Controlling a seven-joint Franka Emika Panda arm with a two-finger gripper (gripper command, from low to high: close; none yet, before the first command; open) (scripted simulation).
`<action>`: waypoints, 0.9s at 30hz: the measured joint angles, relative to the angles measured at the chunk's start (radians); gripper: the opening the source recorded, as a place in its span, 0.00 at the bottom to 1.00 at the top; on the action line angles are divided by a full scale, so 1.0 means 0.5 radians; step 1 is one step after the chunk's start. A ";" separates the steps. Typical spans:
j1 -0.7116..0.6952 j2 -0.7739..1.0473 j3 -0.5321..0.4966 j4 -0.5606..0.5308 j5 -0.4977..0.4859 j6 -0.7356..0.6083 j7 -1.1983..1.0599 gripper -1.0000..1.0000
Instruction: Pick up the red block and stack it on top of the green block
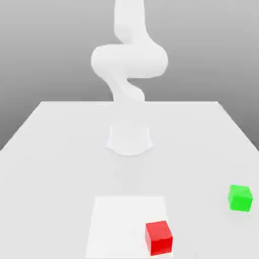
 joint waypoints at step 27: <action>0.141 1.970 0.102 -0.328 -0.077 0.850 -0.088 0.50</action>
